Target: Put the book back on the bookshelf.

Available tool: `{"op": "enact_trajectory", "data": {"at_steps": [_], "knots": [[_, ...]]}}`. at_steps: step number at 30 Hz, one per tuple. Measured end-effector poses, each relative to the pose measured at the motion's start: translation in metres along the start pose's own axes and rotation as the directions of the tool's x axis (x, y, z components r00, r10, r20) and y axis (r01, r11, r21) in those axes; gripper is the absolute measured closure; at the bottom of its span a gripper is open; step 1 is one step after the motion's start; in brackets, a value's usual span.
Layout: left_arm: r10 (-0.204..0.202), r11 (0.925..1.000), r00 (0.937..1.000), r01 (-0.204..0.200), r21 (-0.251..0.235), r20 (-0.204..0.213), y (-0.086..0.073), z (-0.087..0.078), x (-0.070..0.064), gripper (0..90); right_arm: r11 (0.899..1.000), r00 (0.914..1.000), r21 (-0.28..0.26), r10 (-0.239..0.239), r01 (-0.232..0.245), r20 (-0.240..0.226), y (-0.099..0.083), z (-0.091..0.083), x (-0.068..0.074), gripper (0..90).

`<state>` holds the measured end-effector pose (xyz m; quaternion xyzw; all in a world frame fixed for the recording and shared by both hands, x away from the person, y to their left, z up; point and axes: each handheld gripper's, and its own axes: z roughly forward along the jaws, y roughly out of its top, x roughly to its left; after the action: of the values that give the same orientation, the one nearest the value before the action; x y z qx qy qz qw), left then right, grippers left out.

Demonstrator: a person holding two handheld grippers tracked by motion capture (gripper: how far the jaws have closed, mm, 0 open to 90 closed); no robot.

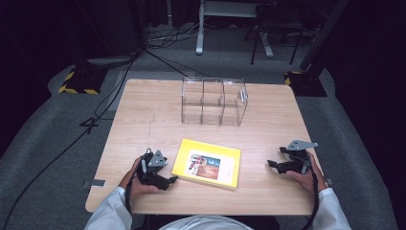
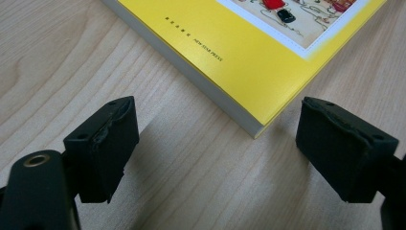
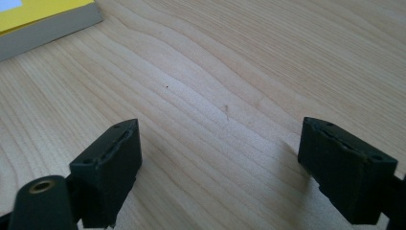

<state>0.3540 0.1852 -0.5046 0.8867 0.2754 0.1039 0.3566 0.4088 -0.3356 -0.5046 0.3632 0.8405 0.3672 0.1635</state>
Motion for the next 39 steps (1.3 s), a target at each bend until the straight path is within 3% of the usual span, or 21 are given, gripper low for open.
{"op": "enact_trajectory", "data": {"at_steps": [8, 12, 14, 18, 19, 21, 23, 24, 25, 28, 31, 33, 39], "knots": [[-0.004, 1.0, 1.0, 0.004, 0.0, -0.003, 0.0, 0.0, -0.001, 15.3, 1.0, 1.0, 0.0, 0.0, 0.0, 0.0, 0.0, 0.0, 0.0, 15.5], [-0.025, 0.9994, 0.9994, 0.025, 0.022, -0.026, 0.003, -0.001, -0.004, 15.6, 1.0, 1.0, 0.0, -0.002, 0.002, -0.001, 0.0, 0.0, 0.0, 15.4], [-0.002, 0.9992, 0.9996, 0.003, 0.04, -0.03, 0.007, 0.0, -0.01, 17.1, 1.0, 1.0, 0.0, -0.002, 0.002, -0.003, 0.0, 0.0, 0.0, 15.3], [0.087, 0.9937, 0.9945, -0.083, 0.075, -0.058, 0.024, 0.007, -0.033, 19.9, 1.0, 1.0, 0.0, -0.001, 0.001, -0.001, 0.0, 0.0, 0.0, 15.3], [0.087, 0.9937, 0.9945, -0.083, 0.075, -0.058, 0.024, 0.007, -0.033, 20.4, 1.0, 1.0, 0.0, -0.001, 0.001, -0.001, 0.0, 0.0, 0.0, 15.3], [0.158, 0.9847, 0.9851, -0.152, 0.086, -0.069, 0.04, 0.014, -0.044, 19.1, 1.0, 1.0, 0.0, -0.001, 0.001, 0.0, 0.0, 0.0, 0.0, 15.3], [0.159, 0.9854, 0.9854, -0.154, 0.073, -0.063, 0.045, 0.016, -0.047, 25.0, 1.0, 1.0, 0.0, 0.0, 0.0, 0.0, 0.0, 0.0, 0.0, 15.3], [0.177, 0.9825, 0.9821, -0.173, 0.07, -0.064, 0.05, 0.019, -0.051, 25.0, 1.0, 1.0, 0.0, 0.001, -0.001, -0.001, 0.0, 0.0, 0.0, 15.3], [0.224, 0.9719, 0.9726, -0.218, 0.089, -0.063, 0.055, 0.023, -0.057, 22.9, 1.0, 1.0, 0.0, 0.001, -0.001, -0.001, 0.0, 0.0, 0.0, 15.3], [0.284, 0.9523, 0.956, -0.273, 0.137, -0.072, 0.063, 0.034, -0.067, 23.7, 1.0, 1.0, 0.0, 0.0, 0.0, 0.0, 0.0, 0.0, 0.0, 15.3], [0.305, 0.9443, 0.9502, -0.293, 0.15, -0.064, 0.072, 0.04, -0.075, 25.0, 1.0, 1.0, 0.0, -0.001, 0.001, 0.0, 0.0, 0.0, 0.0, 15.3], [0.305, 0.9442, 0.9499, -0.292, 0.152, -0.068, 0.073, 0.042, -0.077, 25.5, 1.0, 1.0, 0.0, 0.001, -0.001, -0.001, 0.0, 0.0, 0.0, 15.3], [0.332, 0.9291, 0.9411, -0.316, 0.193, -0.062, 0.086, 0.049, -0.085, 25.8, 1.0, 1.0, 0.0, 0.001, -0.001, 0.0, 0.0, 0.0, 0.0, 15.3]]}}
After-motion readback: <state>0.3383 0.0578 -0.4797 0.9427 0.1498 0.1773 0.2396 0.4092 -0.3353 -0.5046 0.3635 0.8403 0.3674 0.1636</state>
